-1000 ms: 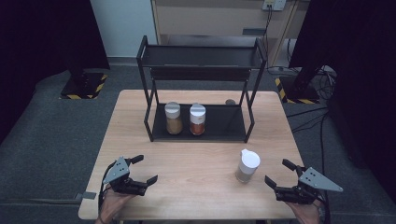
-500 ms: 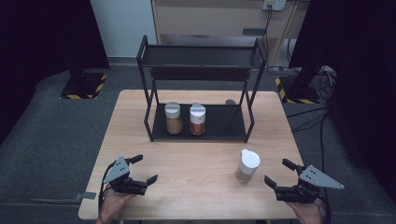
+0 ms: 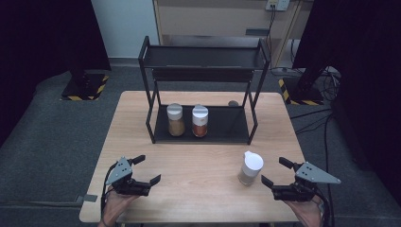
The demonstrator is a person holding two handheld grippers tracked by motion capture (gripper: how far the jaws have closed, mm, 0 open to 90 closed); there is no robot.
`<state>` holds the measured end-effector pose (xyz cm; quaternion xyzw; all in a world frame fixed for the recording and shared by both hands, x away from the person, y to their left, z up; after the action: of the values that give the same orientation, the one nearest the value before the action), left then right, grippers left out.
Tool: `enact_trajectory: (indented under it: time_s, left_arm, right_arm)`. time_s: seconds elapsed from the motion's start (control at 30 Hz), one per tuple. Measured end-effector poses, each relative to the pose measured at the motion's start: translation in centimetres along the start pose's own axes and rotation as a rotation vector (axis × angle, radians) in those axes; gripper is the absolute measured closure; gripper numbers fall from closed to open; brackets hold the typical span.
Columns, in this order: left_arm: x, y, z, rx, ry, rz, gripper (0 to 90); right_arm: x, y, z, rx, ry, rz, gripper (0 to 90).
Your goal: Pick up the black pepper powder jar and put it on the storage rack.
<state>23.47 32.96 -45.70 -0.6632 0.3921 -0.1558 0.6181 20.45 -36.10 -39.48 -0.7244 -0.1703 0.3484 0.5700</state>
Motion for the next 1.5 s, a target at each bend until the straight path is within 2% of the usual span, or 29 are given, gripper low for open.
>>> enact_trajectory:
  time_s: [0.03, 0.33, 0.43, 0.87, 1.03, 1.27, 1.3, 1.43, 1.5]
  left_arm:
    - [-0.2, -0.1, -0.1, 0.008, -0.006, 0.008, 2.1]
    - [-1.3, 1.1, -0.2, -0.022, -0.021, -0.009, 2.1]
    - [-1.3, 1.3, -0.1, -0.021, -0.017, -0.008, 2.1]
    - [-1.3, 1.5, 0.2, -0.015, -0.012, -0.013, 2.1]
    - [-1.4, 1.6, 0.3, -0.016, -0.01, -0.019, 2.2]
    - [-1.3, 1.6, 0.4, -0.014, -0.003, -0.018, 2.2]
    - [-1.3, 1.6, 0.4, -0.013, -0.004, -0.018, 2.2]
    - [-1.4, 1.7, 0.4, -0.021, -0.004, -0.025, 2.2]
    - [-1.4, 1.7, 0.5, -0.022, -0.003, -0.025, 2.2]
  right_arm:
    - [0.2, -0.1, 0.0, -0.002, 0.001, 0.006, 6.1]
    - [2.5, -0.7, 0.1, 0.013, -0.005, 0.043, 5.8]
    - [3.4, -0.9, 0.2, 0.003, -0.006, 0.061, 5.8]
    - [6.7, -1.2, 0.4, 0.025, -0.02, 0.13, 7.2]
    - [7.2, -0.8, 0.6, 0.026, 0.0, 0.139, 12.8]
    - [7.4, -0.5, 0.7, 0.028, 0.001, 0.137, 20.0]
    - [7.5, -0.4, 0.7, 0.019, -0.003, 0.137, 20.6]
    - [7.8, -0.5, 1.9, -0.045, 0.048, 0.153, 29.1]
    - [7.7, -0.4, 2.1, -0.046, 0.058, 0.146, 30.7]
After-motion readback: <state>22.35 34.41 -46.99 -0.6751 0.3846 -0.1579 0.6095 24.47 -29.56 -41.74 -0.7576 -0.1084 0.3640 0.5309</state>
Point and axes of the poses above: each handheld gripper's, and its own axes: x roughly forward along the jaws, y roughly out of its underside, z roughly to its left, the point moved 2 cm from there along x, roughly forward along the jaws, and after that the axes turned 9 degrees about -x, right-handed, at the moved point
